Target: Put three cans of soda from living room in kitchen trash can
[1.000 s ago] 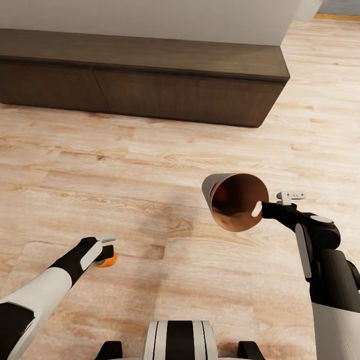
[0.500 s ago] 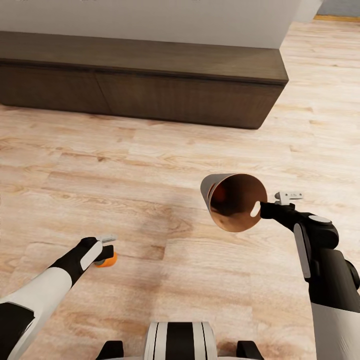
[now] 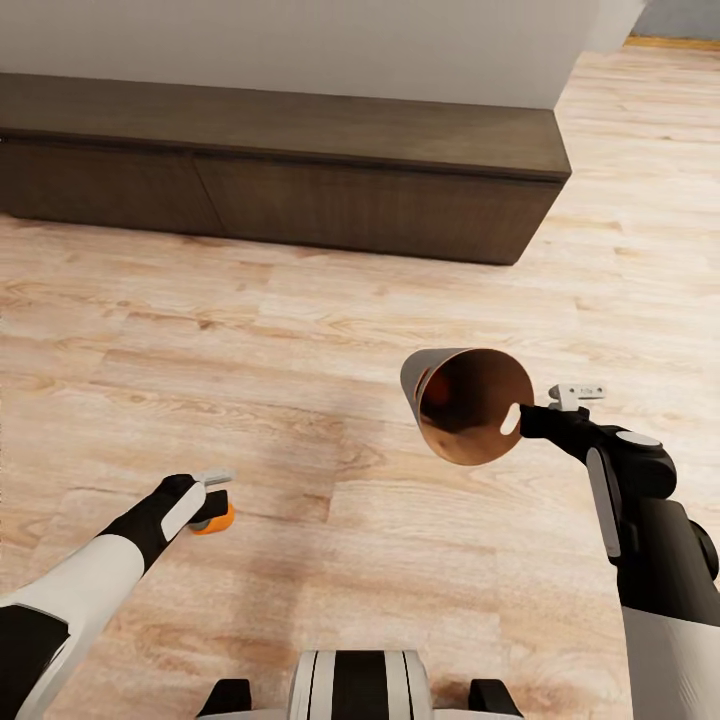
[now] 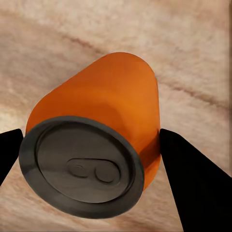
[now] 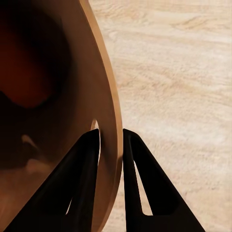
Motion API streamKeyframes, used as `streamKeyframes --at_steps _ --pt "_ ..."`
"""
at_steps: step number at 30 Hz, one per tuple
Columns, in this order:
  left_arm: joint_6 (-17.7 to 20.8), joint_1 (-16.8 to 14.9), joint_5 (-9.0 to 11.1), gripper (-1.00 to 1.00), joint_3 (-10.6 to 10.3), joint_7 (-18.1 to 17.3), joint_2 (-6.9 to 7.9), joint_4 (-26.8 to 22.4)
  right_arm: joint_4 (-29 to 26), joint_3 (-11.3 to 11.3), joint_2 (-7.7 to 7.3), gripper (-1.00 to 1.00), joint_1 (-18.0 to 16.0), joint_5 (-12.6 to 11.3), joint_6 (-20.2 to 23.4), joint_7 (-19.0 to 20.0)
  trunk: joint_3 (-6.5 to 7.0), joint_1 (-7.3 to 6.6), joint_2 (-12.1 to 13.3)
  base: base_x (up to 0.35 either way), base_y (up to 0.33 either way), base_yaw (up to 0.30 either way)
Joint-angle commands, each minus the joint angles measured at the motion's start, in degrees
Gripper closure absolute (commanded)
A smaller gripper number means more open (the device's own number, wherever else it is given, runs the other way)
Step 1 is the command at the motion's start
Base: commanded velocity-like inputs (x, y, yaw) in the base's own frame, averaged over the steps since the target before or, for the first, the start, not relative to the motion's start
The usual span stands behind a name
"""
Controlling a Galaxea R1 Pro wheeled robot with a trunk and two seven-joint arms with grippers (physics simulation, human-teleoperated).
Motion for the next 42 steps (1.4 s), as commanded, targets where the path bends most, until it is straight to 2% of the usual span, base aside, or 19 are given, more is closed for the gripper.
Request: streamKeyframes --at_steps 1,10,14,17,22,27,30,31,33,37,40,42 --pt "0.01 0.0 -0.02 1.0 0.01 -0.07 0.0 0.0 -0.03 0.03 0.02 1.0 -0.01 -1.1 0.12 0.34 0.19 -0.23 0.41 0.0 0.0 0.0" --pt "0.19 0.0 -0.04 1.0 -0.07 -0.53 -0.01 -0.01 -0.03 1.68 0.03 1.0 0.06 -1.01 0.37 0.34 1.8 -2.2 4.02 0.0 0.0 0.0" --pt "0.53 0.0 -0.05 1.0 -0.08 -0.81 0.08 -0.34 0.04 4.06 0.1 1.0 0.14 -1.01 0.59 0.32 2.52 -3.08 5.63 0.0 0.0 0.0" --pt "0.81 0.0 -0.03 1.0 0.02 -1.47 0.15 -0.51 0.05 5.01 0.14 1.0 0.16 -1.01 0.7 0.33 3.06 -3.74 6.83 0.0 0.0 0.0" --pt "4.63 -0.36 0.04 1.0 0.06 -2.97 0.36 -0.73 0.06 5.61 0.21 1.0 0.24 -1.16 1.01 0.33 3.96 -4.84 8.84 0.0 0.0 0.0" --pt "7.06 -1.88 0.08 1.0 0.09 -3.44 1.85 -0.92 0.06 5.7 0.12 1.0 0.22 -1.23 5.51 0.4 4.86 -5.94 10.84 0.0 0.0 0.0" --pt "9.8 -2.29 0.13 1.0 0.68 -5.85 3.76 -3.6 0.06 6.24 0.08 1.0 0.15 -1.31 7.96 0.53 5.39 -6.6 12.05 0.0 0.0 0.0" --pt "12.7 -2.38 0.09 1.0 2.58 -8.45 5.36 -6.66 0.06 7.5 0.02 1.0 0.11 -1.32 10.62 0.59 5.57 -6.82 12.45 0.0 0.0 0.0" --pt "14.03 -2.39 0.08 1.0 3.7 -9.19 6.07 -8.4 0.06 7.91 -0.05 1.0 0.1 -1.35 11.79 0.69 5.93 -7.26 13.25 0.0 0.0 0.0" --pt "19.39 -2.33 0.07 1.0 6.34 -11.07 7.15 -15.5 0.28 8.51 -0.45 1.0 0.05 -1.74 11.87 1.06 6.65 -8.13 14.85 0.0 0.0 0.0" --pt "25.17 -2.2 0.07 1.0 8.48 -15.47 7.97 -23.15 0.43 8.66 -0.66 1.0 -0.02 -1.73 11.87 1.18 7.19 -8.79 16.06 0.0 0.0 0.0" --pt "26.45 -2.17 0.09 1.0 9.47 -18.54 8.93 -26.02 0.58 8.72 -0.7 1.0 -0.05 -1.7 11.87 1.22 7.55 -9.23 16.86 0.0 0.0 0.0"
